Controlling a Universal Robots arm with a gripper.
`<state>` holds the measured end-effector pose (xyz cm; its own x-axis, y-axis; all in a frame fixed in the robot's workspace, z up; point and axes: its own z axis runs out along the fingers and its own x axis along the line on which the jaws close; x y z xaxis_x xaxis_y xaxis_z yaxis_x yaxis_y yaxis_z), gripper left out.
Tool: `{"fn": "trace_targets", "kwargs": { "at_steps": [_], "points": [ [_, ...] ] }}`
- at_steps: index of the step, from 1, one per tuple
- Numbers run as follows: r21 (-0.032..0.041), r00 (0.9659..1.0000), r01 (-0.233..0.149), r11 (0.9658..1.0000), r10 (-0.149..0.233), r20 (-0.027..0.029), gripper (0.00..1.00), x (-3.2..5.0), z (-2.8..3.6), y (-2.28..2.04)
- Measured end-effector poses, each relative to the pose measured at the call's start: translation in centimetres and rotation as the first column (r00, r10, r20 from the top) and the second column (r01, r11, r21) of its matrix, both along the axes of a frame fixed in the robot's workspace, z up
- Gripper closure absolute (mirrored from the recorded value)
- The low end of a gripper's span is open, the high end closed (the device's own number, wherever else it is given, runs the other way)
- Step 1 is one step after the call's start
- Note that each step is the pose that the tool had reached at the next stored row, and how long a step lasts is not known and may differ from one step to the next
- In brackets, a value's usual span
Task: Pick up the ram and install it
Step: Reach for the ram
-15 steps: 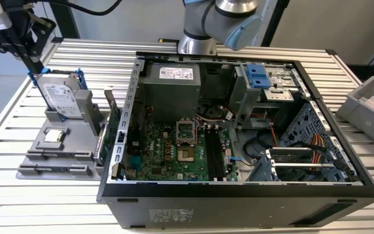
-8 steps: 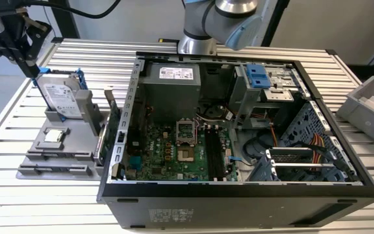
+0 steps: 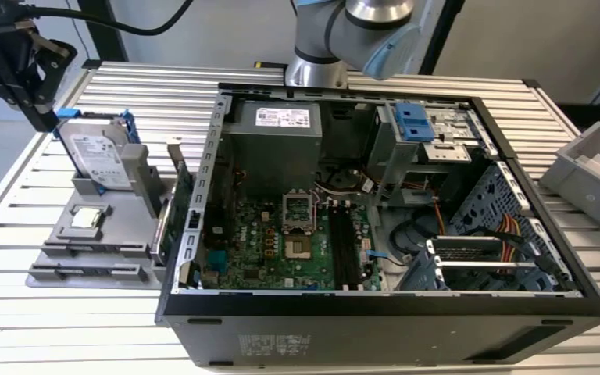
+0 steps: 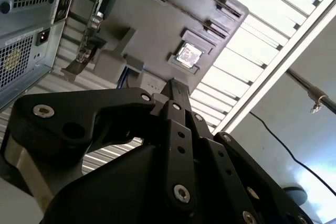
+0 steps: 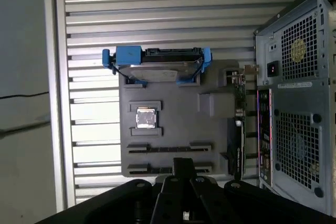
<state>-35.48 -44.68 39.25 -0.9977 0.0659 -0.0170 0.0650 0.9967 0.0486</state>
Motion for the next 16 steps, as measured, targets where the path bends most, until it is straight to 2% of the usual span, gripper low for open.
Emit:
{"fn": "trace_targets", "kwargs": {
  "at_steps": [16],
  "points": [
    [-0.0001, 1.0, 0.0, 1.0, 0.0, -0.0001, 1.0, -0.09, 0.0, -2.42]
  ]
}}
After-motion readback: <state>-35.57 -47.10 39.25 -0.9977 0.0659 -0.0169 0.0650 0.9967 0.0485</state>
